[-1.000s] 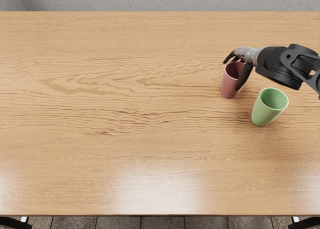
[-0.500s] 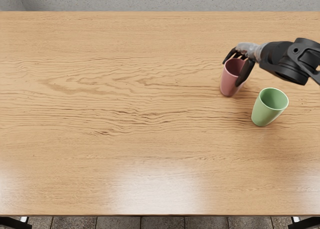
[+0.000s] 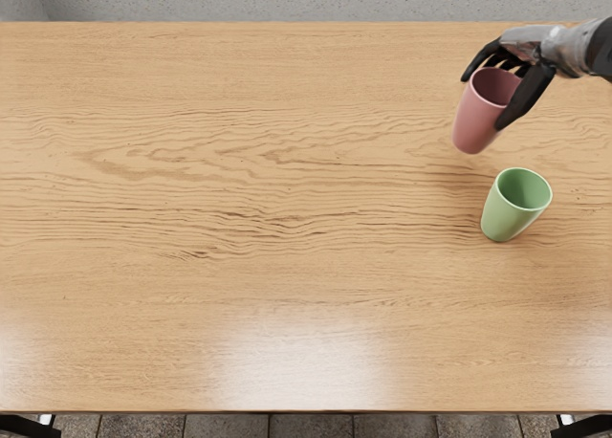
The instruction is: Pick up cup and place in cup with right hand
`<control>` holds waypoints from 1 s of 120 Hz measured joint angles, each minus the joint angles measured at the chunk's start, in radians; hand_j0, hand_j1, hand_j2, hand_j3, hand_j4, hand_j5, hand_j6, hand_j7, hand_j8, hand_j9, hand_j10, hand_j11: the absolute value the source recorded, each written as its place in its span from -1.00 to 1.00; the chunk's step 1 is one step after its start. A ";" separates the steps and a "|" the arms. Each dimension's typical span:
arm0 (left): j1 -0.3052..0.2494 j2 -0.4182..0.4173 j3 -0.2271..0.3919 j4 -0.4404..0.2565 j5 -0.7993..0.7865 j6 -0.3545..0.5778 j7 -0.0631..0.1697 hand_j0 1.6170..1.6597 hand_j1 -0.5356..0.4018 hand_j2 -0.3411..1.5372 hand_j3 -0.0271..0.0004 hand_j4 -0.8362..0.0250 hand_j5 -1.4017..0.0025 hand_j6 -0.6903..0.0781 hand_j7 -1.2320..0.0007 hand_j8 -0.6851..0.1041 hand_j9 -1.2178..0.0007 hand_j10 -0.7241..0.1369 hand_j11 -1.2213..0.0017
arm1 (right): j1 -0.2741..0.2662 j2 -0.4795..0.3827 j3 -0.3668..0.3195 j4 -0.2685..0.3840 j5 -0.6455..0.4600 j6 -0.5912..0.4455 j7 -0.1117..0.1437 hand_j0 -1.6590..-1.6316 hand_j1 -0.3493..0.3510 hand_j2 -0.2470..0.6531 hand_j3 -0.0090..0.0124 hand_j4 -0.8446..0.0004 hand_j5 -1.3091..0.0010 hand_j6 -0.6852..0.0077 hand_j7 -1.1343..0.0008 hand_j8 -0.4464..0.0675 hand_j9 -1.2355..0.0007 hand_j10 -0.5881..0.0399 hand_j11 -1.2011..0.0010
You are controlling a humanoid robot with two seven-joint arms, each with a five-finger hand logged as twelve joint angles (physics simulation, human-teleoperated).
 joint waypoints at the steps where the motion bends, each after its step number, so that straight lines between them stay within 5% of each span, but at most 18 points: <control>1: 0.000 0.000 0.000 0.000 0.000 0.000 0.000 0.92 0.89 -0.64 0.97 0.94 1.00 0.80 1.00 0.74 1.00 0.68 1.00 | 0.002 -0.006 0.000 0.003 0.003 0.004 0.000 -0.57 0.09 -0.68 -0.14 -0.06 0.04 0.00 -0.07 -0.32 -0.01 -0.38 -0.03; 14: 0.000 0.000 0.000 0.000 0.000 0.000 0.000 0.92 0.89 -0.64 0.98 0.94 1.00 0.80 1.00 0.74 1.00 0.68 1.00 | 0.020 -0.078 -0.005 0.056 0.028 0.040 0.000 -0.51 0.03 -0.77 -0.04 -0.05 0.03 -0.01 -0.07 -0.32 -0.01 -0.37 -0.03; 42: 0.000 0.000 0.000 0.000 0.000 0.000 0.000 0.92 0.89 -0.64 0.97 0.94 1.00 0.80 1.00 0.74 1.00 0.68 1.00 | 0.025 -0.229 -0.013 0.150 0.056 0.110 0.000 -0.79 0.17 -0.44 0.03 -0.02 0.01 -0.02 -0.07 -0.27 -0.03 -0.32 -0.06; 120: 0.000 0.000 0.000 0.000 0.000 0.000 0.000 0.92 0.89 -0.64 0.97 0.94 1.00 0.80 1.00 0.74 1.00 0.68 1.00 | -0.015 -0.300 -0.028 0.239 0.083 0.138 0.000 -0.82 0.29 -0.38 -0.13 -0.08 0.01 0.11 -0.10 -0.14 -0.04 -0.23 -0.08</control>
